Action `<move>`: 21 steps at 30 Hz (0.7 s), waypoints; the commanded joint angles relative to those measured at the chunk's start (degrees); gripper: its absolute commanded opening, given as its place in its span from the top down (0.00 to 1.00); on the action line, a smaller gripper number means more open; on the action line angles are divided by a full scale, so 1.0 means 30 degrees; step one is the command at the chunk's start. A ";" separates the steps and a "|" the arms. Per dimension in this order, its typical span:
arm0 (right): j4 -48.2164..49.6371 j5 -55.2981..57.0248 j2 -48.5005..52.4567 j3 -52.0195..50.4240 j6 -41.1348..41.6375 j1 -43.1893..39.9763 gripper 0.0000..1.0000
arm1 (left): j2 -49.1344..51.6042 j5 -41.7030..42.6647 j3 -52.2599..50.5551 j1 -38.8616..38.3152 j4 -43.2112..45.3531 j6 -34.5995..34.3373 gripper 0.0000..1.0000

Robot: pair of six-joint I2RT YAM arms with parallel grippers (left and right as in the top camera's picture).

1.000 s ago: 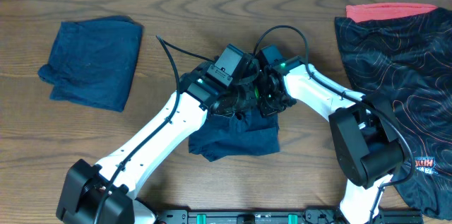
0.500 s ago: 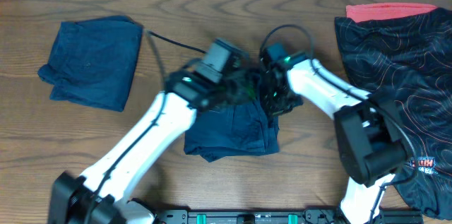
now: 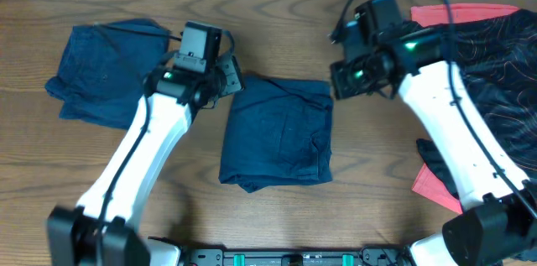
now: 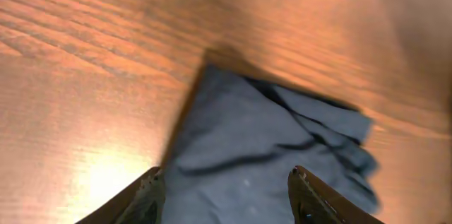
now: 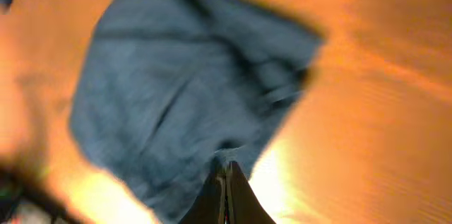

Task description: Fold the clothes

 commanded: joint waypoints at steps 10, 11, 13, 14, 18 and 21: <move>0.1698 -0.2732 0.1545 -0.5661 0.0255 0.4240 0.99 | 0.5071 -0.0233 0.0321 0.0080 0.2215 0.0692 0.42; 0.1967 -0.2732 0.1545 -0.6113 0.0423 0.4350 0.99 | 0.5340 -0.0233 0.0321 0.0073 0.2193 0.0699 0.42; 0.2543 -0.2732 0.1545 -0.7169 0.0605 0.4524 0.99 | 0.5865 -0.0226 0.0321 0.0073 0.2047 0.0692 0.42; 0.2688 -0.2732 0.1545 -0.7512 0.0605 0.4539 0.99 | 0.6047 -0.0226 0.0321 0.0073 0.1953 0.0692 0.42; 0.3570 -0.2448 0.1552 -0.9165 0.0590 0.4503 0.98 | 0.6659 -0.0233 0.0321 0.0073 0.0969 0.0685 0.42; 0.5005 -0.1428 0.1668 -1.0367 0.0605 0.4430 0.96 | 0.7023 -0.0226 0.0321 0.0073 -0.0182 0.0685 0.42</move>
